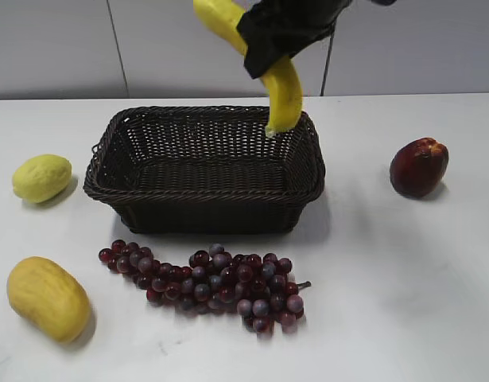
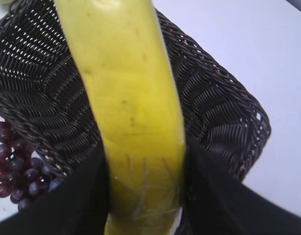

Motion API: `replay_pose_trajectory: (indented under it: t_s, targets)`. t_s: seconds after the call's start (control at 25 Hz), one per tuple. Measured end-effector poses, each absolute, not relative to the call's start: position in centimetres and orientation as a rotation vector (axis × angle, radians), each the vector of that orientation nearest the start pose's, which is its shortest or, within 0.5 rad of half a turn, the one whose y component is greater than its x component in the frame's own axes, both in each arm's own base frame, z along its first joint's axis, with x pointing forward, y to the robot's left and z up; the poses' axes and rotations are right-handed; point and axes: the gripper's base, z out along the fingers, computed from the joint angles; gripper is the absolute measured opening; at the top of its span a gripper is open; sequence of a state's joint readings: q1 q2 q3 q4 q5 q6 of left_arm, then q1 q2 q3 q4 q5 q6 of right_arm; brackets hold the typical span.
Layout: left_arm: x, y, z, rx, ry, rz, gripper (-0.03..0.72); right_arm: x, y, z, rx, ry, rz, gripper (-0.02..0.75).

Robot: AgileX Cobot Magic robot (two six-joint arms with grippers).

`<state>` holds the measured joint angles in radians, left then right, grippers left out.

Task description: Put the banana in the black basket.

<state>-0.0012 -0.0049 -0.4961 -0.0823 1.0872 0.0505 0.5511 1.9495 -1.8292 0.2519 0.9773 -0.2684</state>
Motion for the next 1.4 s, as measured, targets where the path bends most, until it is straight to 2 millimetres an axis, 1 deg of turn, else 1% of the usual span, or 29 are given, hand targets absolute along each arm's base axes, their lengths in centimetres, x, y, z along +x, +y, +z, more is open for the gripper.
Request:
replay_pose_trajectory:
  t_s: [0.12,0.28,0.44,0.48,0.56,0.6,0.64,0.72,0.84,0.96,1.08,1.16,1.28,1.4]
  targets:
    - [-0.6,-0.7,27.4,0.059,2.067,-0.069,0.202,37.5,25.7,28.4,-0.938,2.436,0.422,0.349]
    - [-0.6,-0.7,27.4,0.059,2.067,-0.069,0.202,38.6,26.3,25.1,-0.944,2.482,0.402,0.349]
    - [-0.6,-0.7,27.4,0.059,2.067,-0.069,0.202,39.1,26.6,23.3,-0.95,2.511,0.39,0.361]
    - [-0.6,-0.7,27.4,0.059,2.067,-0.069,0.202,39.2,26.6,23.0,-0.95,2.514,0.388,0.383]
    - [-0.6,-0.7,27.4,0.059,2.067,-0.069,0.202,39.3,26.7,22.7,-0.951,2.516,0.385,0.462]
    - [-0.6,-0.7,27.4,0.059,2.067,-0.069,0.202,39.4,26.7,22.7,-0.948,2.513,0.385,0.514]
    - [-0.6,-0.7,27.4,0.059,2.067,-0.069,0.202,39.4,26.7,22.7,-0.947,2.508,0.382,0.56]
    - [-0.6,-0.7,27.4,0.059,2.067,-0.069,0.202,39.5,26.7,22.8,-0.949,2.5,0.373,0.609]
    - [-0.6,-0.7,27.4,0.059,2.067,-0.069,0.202,39.5,26.6,22.8,-0.959,2.502,0.358,0.631]
    - [-0.6,-0.7,27.4,0.059,2.067,-0.069,0.202,39.3,26.4,23.3,-0.988,2.525,0.344,0.635]
    - [-0.6,-0.7,27.4,0.059,2.067,-0.069,0.202,38.7,26.1,25.1,-1.029,2.553,0.33,0.635]
    - [-0.6,-0.7,27.4,0.059,2.067,-0.069,0.202,38.2,25.7,26.8,-1.036,2.566,0.32,0.633]
    - [-0.6,-0.7,27.4,0.059,2.067,-0.069,0.202,37.2,24.7,28.9,-1.025,2.596,0.266,0.633]
    - [-0.6,-0.7,27.4,0.059,2.067,-0.069,0.202,36.7,23.7,30.9,-0.963,2.588,0.189,0.632]
